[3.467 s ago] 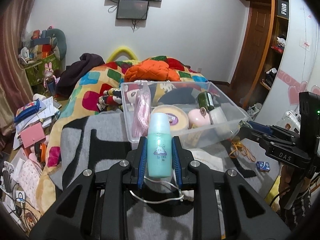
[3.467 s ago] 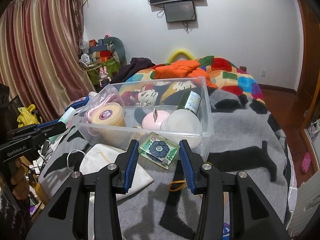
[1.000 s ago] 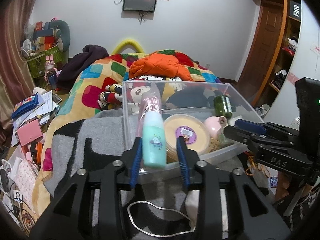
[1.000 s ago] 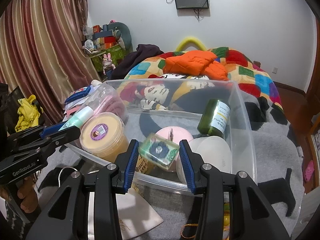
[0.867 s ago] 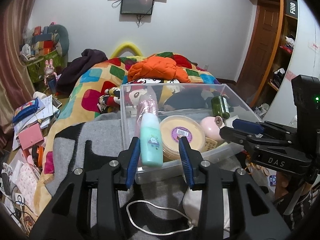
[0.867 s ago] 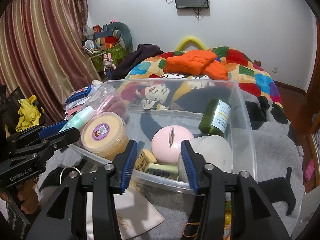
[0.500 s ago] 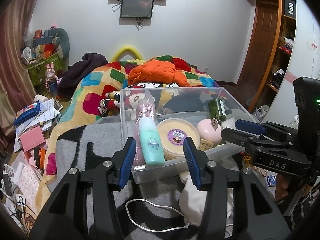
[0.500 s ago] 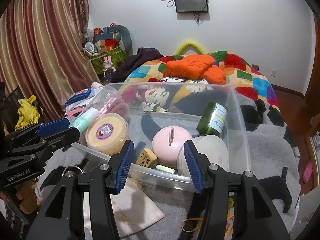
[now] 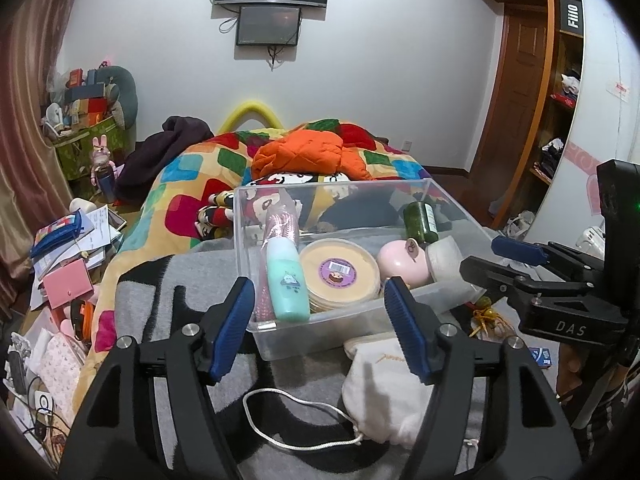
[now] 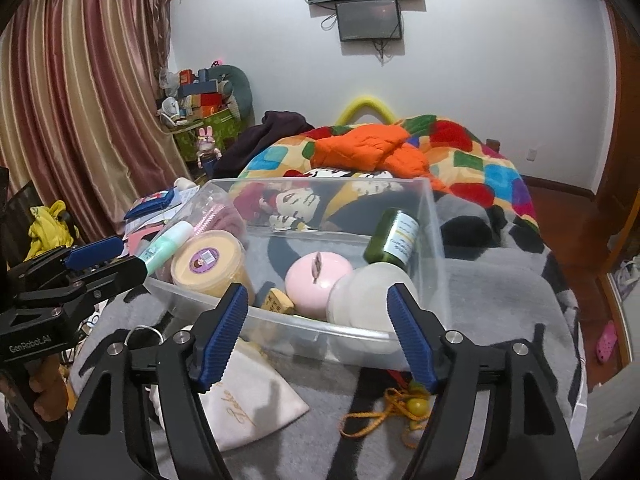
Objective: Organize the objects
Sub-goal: 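Lower the teal bottle and green packet into the box and open both grippers, then withdraw both open grippers from the box toward the white pouch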
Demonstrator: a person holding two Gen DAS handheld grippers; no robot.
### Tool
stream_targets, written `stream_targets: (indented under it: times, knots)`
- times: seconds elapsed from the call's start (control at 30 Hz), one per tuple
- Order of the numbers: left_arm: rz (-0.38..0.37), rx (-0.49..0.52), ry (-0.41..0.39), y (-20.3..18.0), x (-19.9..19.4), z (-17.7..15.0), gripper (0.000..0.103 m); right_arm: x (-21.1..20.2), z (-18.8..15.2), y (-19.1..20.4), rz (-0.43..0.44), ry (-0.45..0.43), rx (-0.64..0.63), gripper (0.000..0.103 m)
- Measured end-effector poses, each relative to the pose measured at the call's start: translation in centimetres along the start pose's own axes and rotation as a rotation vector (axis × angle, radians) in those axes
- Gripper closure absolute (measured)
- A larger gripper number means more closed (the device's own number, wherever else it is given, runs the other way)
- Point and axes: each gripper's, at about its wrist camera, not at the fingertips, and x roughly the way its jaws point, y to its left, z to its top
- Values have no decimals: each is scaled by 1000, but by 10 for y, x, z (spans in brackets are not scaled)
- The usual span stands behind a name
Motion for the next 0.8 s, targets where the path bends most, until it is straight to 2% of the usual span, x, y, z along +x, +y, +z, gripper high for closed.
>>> stream_targets:
  times: [0.2,0.33,0.8]
  knots:
    - [-15,-14,17,-1,-3,-3,29,-9,-5,-9,-23,-11,11,28]
    - [-25,-19,36,-3,-3,-6,24,-13,-9,-16,-38,-11,23,28]
    - [-30,29,80,-23,-3,-25,23,-19,-31,-32,-94,28,45,28]
